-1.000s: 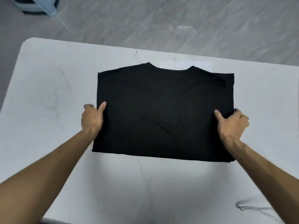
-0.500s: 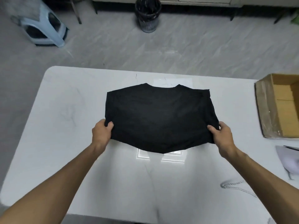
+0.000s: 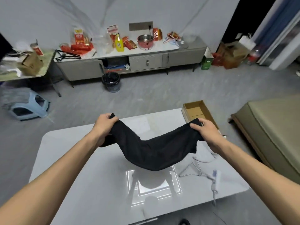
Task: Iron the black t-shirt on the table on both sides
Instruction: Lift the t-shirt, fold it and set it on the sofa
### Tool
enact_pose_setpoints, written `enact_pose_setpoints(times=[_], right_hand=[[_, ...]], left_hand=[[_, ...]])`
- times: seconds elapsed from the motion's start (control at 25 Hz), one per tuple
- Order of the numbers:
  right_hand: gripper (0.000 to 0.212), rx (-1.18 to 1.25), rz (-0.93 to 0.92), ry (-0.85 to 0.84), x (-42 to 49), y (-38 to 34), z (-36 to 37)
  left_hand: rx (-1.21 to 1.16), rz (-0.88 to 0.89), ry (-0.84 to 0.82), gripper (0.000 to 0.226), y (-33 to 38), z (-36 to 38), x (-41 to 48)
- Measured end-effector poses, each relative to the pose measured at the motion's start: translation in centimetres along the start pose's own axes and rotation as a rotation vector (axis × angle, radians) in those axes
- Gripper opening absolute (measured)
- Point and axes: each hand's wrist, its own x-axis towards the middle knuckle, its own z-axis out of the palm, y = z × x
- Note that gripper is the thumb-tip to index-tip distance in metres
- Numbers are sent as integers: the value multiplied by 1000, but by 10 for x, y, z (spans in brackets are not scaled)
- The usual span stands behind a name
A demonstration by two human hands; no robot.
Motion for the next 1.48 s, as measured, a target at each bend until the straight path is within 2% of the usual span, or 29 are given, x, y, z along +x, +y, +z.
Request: enact_pose_setpoints(times=[0.12,0.32,0.44,0.68,0.88,1.04,1.32,1.48], right_hand=[[7,1,-15,64,-32,-17,-74],[5,31,-21,194,-68,-21,-226],[3,47,-32,265,-80,-21,-311],[5,75,-45,447,-101,-28,-465],[15,67,-74,652,-90,-16,-533],[9,133,-68,760,-80,-20,-567],[8,177,-80,806,-42,-33,-652],[5,171,-32,793,-7,-6,-711]], left_hand=[[37,98,-73,12,62,49,-34],[47,186,-178,12,156,171,-100],[69,244,-242,17,194,248,-128],[53,310,-425,10,260,389,-172],[104,335,-569,11,304,476,-181],[100,359,-642,16,344,523,-183],[-50,289,-672,15,395,609,-189],[-39,240,-685,16,403,675,-190]])
